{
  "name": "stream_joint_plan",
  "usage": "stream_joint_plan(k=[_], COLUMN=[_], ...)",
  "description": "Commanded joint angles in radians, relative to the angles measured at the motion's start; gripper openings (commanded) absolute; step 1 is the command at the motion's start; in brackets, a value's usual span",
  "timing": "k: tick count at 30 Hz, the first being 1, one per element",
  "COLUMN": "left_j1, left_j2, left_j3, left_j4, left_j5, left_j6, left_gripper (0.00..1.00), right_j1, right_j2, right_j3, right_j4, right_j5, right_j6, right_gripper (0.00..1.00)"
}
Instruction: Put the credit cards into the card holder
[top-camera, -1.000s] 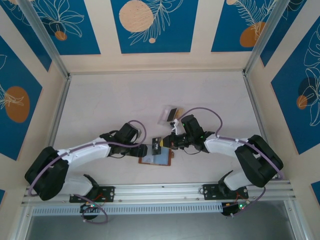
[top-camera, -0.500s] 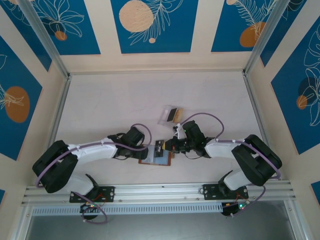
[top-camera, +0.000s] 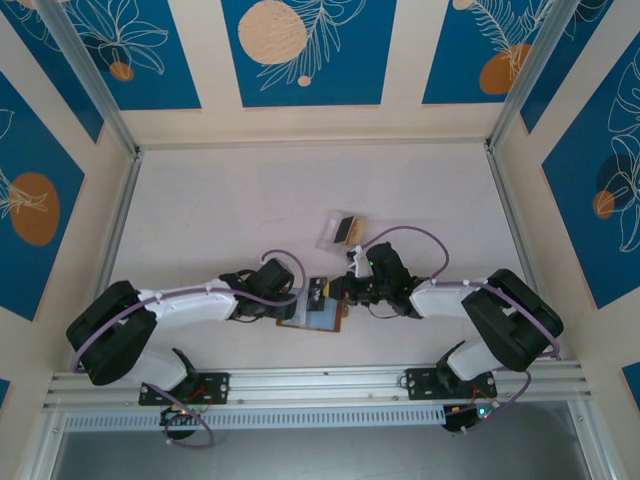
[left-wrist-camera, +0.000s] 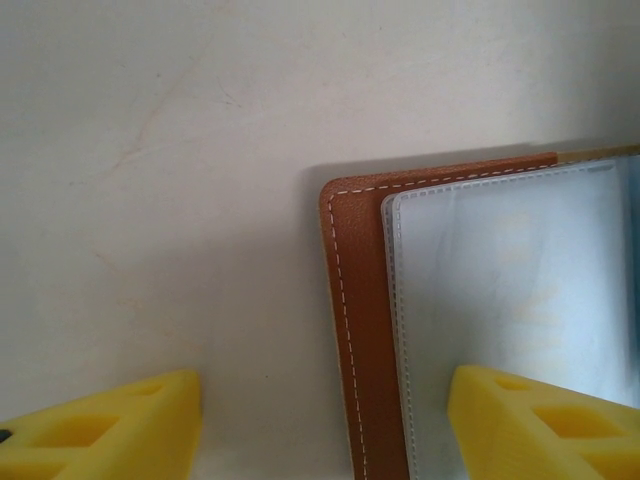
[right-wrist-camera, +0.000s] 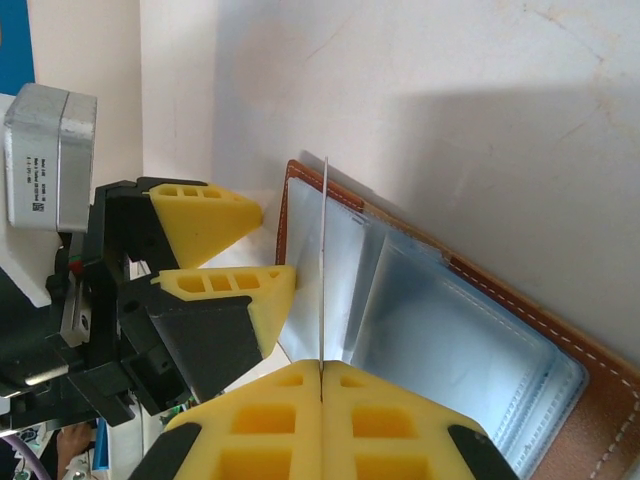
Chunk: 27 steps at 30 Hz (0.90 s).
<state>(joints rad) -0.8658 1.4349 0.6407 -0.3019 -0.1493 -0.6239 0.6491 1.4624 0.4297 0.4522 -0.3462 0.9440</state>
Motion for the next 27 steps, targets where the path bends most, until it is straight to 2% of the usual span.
stream_joint_plan(k=[1,13,27], left_j1=[-0.013,-0.016,-0.017], left_j2=[0.061,0.058,0.057], left_j3=[-0.056,-0.064,-0.063], left_j4=[-0.012,-0.006,-0.008], left_j5=[0.007,0.008,0.007], left_j6=[-0.01,-0.017,-0.022], left_gripper=[0.66,0.65,0.65], right_j1=[0.012,0.028,0.086], right_j2=[0.02,0.039,0.002], right_j3=[-0.01,-0.023,-0.074], right_j4=[0.028,0.034,0.044], right_j5=[0.007,0.044,0.149], right_j6=[0.007,0.013,0.043], right_gripper=[0.0,0.0,0.0])
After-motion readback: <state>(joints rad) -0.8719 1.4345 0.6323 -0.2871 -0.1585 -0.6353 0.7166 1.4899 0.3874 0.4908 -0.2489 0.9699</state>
